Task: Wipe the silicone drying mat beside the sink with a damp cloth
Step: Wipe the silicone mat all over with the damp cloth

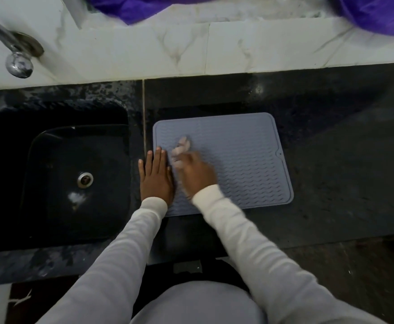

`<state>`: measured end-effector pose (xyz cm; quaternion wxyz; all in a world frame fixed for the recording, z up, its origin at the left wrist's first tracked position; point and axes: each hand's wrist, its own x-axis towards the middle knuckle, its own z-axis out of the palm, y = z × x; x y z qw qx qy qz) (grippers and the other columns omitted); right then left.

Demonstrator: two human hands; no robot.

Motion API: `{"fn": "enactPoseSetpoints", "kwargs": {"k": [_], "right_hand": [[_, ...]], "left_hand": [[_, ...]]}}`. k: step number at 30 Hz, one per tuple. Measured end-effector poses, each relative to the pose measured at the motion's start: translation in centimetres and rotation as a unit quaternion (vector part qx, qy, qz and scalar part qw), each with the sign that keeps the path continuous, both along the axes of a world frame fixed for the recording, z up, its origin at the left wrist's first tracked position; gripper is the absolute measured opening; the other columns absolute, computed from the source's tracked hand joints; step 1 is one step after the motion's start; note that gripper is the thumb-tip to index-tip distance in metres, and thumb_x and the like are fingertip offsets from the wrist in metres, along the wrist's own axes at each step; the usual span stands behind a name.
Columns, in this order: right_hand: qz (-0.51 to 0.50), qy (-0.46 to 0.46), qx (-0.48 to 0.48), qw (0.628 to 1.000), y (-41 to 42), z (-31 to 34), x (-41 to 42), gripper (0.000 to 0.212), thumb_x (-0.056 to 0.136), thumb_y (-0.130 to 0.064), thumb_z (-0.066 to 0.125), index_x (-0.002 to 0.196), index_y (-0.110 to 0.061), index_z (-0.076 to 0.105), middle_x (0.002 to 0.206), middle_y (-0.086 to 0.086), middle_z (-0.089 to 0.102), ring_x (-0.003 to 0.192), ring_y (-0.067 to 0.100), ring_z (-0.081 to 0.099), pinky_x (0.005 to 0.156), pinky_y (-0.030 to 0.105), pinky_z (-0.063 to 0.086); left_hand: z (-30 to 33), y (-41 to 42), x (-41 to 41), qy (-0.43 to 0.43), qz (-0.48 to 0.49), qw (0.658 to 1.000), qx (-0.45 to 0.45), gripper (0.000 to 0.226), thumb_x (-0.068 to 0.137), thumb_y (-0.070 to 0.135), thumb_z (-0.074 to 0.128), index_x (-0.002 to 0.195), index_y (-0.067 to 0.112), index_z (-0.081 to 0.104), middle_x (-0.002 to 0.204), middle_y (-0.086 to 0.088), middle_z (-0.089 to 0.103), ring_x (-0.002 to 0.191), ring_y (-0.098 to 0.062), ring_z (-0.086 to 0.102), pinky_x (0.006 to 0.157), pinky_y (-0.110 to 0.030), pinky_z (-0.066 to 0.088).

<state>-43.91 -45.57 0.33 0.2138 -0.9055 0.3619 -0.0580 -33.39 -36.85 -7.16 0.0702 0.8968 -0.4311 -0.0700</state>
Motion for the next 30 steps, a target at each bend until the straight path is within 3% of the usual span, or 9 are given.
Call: {"fn": "enactPoseSetpoints", "kwargs": {"k": [2,3,5,6,11,15,22,26,30], "right_hand": [[-0.004,0.045,0.055,0.997,2.4,-1.0,1.9,0.042,0.097,-0.038,0.044,0.131,-0.014,0.050,0.123,0.019,0.056,0.089,0.037,0.063,0.073,0.042,0.052],[-0.011,0.051,0.041,0.998,2.6,-1.3,1.8,0.041,0.095,-0.037,0.049,0.129,-0.016,0.052,0.120,0.018,0.058,0.082,0.036,0.065,0.067,0.040,0.053],[0.018,0.086,-0.016,0.996,1.5,-2.1,0.8,0.042,0.085,-0.022,0.065,0.126,-0.017,0.057,0.119,0.021,0.058,0.062,0.036,0.065,0.051,0.039,0.052],[0.032,0.110,-0.033,0.993,0.6,-2.6,0.0,0.048,0.083,-0.016,0.064,0.130,-0.017,0.054,0.124,0.024,0.053,0.062,0.038,0.065,0.052,0.041,0.052],[0.024,0.164,-0.016,0.986,-3.3,-2.4,-4.3,0.058,0.093,-0.016,0.045,0.148,-0.022,0.028,0.146,0.026,0.028,0.091,0.044,0.062,0.076,0.049,0.050],[-0.049,0.206,-0.034,0.977,-6.9,-2.3,-9.2,0.057,0.096,-0.014,0.042,0.149,-0.025,0.024,0.148,0.025,0.026,0.094,0.045,0.061,0.079,0.048,0.049],[-0.226,0.187,-0.036,0.955,-12.6,-1.5,-16.2,0.039,0.099,-0.019,0.034,0.138,-0.016,0.037,0.125,0.022,0.047,0.095,0.046,0.057,0.076,0.051,0.046],[-0.237,0.167,-0.040,0.956,-12.1,-1.6,-15.9,0.043,0.098,-0.028,0.043,0.138,-0.014,0.039,0.125,0.022,0.045,0.089,0.049,0.059,0.076,0.051,0.047],[-0.196,0.050,-0.063,0.977,-9.4,-1.2,-13.1,0.038,0.096,-0.034,0.044,0.127,-0.014,0.053,0.120,0.022,0.052,0.084,0.045,0.060,0.069,0.049,0.050]], "left_hand": [[-0.3,0.0,0.2,-0.020,-0.017,0.999,0.025,0.067,0.097,0.038,0.035,0.156,0.018,0.010,0.164,-0.002,0.001,0.150,-0.024,-0.005,0.120,-0.050,-0.008],[-0.5,0.0,0.2,-0.023,-0.012,0.999,0.029,0.066,0.097,0.037,0.035,0.156,0.018,0.009,0.164,-0.001,0.000,0.150,-0.023,-0.006,0.120,-0.051,-0.007],[-0.6,0.0,0.3,-0.019,0.006,1.000,0.013,0.060,0.101,0.031,0.033,0.155,0.016,0.012,0.164,0.000,0.005,0.150,-0.022,-0.001,0.121,-0.051,0.000],[-0.5,0.0,0.3,-0.004,0.010,1.000,0.001,0.057,0.102,0.030,0.030,0.155,0.016,0.013,0.164,0.000,0.007,0.150,-0.021,0.000,0.121,-0.050,0.000],[-0.4,0.2,0.3,0.027,0.002,0.999,-0.037,0.053,0.105,0.033,0.021,0.155,0.019,0.013,0.163,0.003,0.009,0.150,-0.019,0.002,0.121,-0.048,-0.002],[-0.5,0.1,0.4,0.022,-0.001,0.999,-0.038,0.054,0.104,0.032,0.019,0.155,0.018,0.013,0.163,0.002,0.009,0.150,-0.020,0.003,0.121,-0.048,-0.001],[-0.2,0.1,0.3,0.030,-0.001,0.999,-0.041,0.053,0.105,0.031,0.022,0.155,0.017,0.012,0.163,0.001,0.009,0.150,-0.021,0.003,0.121,-0.049,-0.001],[-0.3,0.0,0.3,0.029,0.000,0.999,-0.041,0.053,0.105,0.031,0.020,0.155,0.017,0.013,0.163,0.001,0.009,0.150,-0.021,0.002,0.121,-0.048,-0.002],[-0.4,0.0,0.3,0.021,-0.002,0.999,-0.035,0.053,0.104,0.031,0.019,0.155,0.017,0.012,0.164,0.001,0.008,0.150,-0.020,0.001,0.121,-0.048,-0.003]]}}
